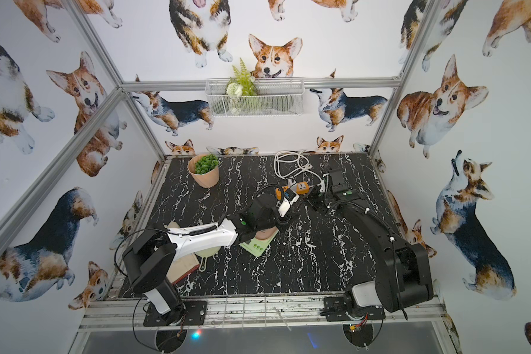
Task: Charge the electronic scale
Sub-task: Pick up the charging cable from the center of the board.
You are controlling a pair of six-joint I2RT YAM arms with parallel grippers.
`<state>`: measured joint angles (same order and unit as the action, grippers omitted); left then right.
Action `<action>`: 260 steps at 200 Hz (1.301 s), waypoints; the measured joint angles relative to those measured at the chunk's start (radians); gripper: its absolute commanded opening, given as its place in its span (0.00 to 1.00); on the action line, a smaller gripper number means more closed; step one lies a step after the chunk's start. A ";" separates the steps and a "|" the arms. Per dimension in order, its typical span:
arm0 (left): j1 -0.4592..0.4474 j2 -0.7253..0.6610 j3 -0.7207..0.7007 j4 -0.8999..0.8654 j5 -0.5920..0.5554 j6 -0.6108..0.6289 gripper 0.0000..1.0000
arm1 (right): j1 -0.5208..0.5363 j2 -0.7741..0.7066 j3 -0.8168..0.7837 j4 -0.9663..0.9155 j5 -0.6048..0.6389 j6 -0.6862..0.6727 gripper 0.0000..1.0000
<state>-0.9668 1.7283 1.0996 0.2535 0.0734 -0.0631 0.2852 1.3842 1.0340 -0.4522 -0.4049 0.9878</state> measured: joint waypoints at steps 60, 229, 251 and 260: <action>0.000 0.014 0.007 -0.016 0.000 0.010 0.25 | -0.004 0.000 0.000 0.002 -0.013 0.000 0.00; 0.000 0.002 0.006 -0.021 -0.019 0.018 0.16 | -0.003 -0.024 -0.016 0.002 -0.010 0.000 0.00; -0.002 -0.002 0.006 -0.021 -0.019 0.018 0.12 | -0.003 -0.028 -0.016 0.002 -0.009 0.000 0.00; -0.002 -0.002 0.005 -0.021 -0.019 0.018 0.11 | -0.003 -0.029 -0.016 0.002 -0.009 0.000 0.00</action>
<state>-0.9684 1.7260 1.1046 0.2329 0.0547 -0.0448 0.2817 1.3556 1.0183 -0.4503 -0.4141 0.9882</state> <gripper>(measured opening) 0.124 0.053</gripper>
